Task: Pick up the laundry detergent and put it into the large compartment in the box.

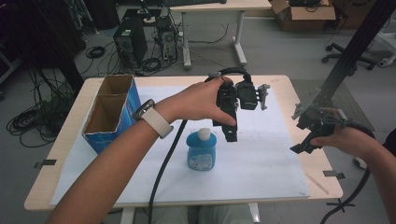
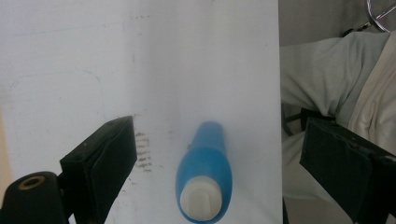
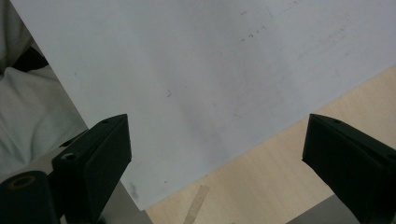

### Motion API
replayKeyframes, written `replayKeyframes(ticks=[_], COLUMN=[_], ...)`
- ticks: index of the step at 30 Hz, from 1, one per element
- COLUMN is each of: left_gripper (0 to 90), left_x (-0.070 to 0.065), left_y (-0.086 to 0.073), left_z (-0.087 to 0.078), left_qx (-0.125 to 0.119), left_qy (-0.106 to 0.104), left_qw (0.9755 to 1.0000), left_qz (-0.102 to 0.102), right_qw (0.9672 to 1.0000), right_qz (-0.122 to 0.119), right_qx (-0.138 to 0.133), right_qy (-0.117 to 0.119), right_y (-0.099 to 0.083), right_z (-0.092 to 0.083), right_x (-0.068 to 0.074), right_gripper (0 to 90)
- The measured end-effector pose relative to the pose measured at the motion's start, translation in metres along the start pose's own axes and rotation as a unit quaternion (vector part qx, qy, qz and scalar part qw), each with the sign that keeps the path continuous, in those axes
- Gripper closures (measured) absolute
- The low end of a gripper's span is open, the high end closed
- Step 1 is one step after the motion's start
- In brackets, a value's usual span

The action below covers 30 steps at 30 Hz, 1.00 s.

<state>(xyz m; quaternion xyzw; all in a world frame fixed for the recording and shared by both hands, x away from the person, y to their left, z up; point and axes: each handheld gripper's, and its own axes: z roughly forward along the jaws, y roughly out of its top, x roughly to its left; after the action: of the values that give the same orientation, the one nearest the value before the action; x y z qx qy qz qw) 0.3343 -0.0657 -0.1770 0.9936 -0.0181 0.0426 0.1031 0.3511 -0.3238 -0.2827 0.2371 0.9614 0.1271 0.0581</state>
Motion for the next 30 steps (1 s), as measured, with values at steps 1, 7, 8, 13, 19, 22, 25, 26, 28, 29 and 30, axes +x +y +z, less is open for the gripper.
replayKeyframes(ticks=[1, 7, 8, 13, 19, 22, 25, 26, 28, 29, 30], left_gripper=[10.8, 10.4, 10.3, 9.5, 7.8, 7.4, 6.4, 6.4, 6.3, 6.3, 6.3], left_x=[0.0001, -0.0008, -0.0012, -0.0041, -0.0043, -0.0038, -0.0039, -0.0037, -0.0025, -0.0021, -0.0017], left_y=[0.0001, 0.0007, 0.0008, 0.0001, -0.0023, -0.0041, -0.0053, -0.0057, -0.0074, -0.0079, -0.0089], left_z=[0.0000, -0.0004, -0.0009, -0.0034, -0.0052, -0.0059, -0.0062, -0.0066, -0.0071, -0.0073, -0.0079], left_qx=[0.000, 0.002, 0.002, 0.002, -0.001, -0.004, -0.004, -0.004, -0.005, -0.005, -0.006], left_qy=[0.000, -0.001, 0.000, -0.003, -0.004, -0.006, -0.008, -0.008, -0.007, -0.007, -0.007], left_qw=[1.0000, 1.0000, 1.0000, 1.0000, 0.9999, 0.9998, 0.9997, 0.9997, 0.9997, 0.9997, 0.9997], left_qz=[0.000, 0.003, 0.003, 0.009, 0.015, 0.018, 0.022, 0.024, 0.023, 0.023, 0.023], right_qw=[1.0000, 1.0000, 1.0000, 1.0000, 1.0000, 1.0000, 1.0000, 1.0000, 1.0000, 1.0000, 1.0000], right_qz=[0.001, 0.003, 0.003, 0.000, -0.001, 0.000, 0.001, 0.000, 0.001, 0.001, 0.001], right_qx=[0.000, -0.001, -0.002, 0.000, -0.001, 0.001, 0.002, 0.001, 0.002, 0.001, 0.001], right_qy=[0.000, 0.000, 0.000, 0.001, 0.001, 0.001, 0.002, 0.001, 0.001, 0.001, 0.001], right_y=[-0.0003, -0.0001, 0.0001, 0.0022, 0.0036, 0.0038, 0.0041, 0.0043, 0.0046, 0.0046, 0.0045], right_z=[0.0003, 0.0010, 0.0011, 0.0020, 0.0017, 0.0017, 0.0021, 0.0020, 0.0015, 0.0011, 0.0008], right_x=[-0.0002, -0.0036, -0.0042, -0.0033, -0.0015, -0.0008, -0.0004, -0.0002, -0.0001, -0.0001, -0.0002], right_gripper=[7.7, 7.7, 7.7, 7.7, 7.7, 7.8, 7.7, 7.7, 7.8, 7.8, 7.8])
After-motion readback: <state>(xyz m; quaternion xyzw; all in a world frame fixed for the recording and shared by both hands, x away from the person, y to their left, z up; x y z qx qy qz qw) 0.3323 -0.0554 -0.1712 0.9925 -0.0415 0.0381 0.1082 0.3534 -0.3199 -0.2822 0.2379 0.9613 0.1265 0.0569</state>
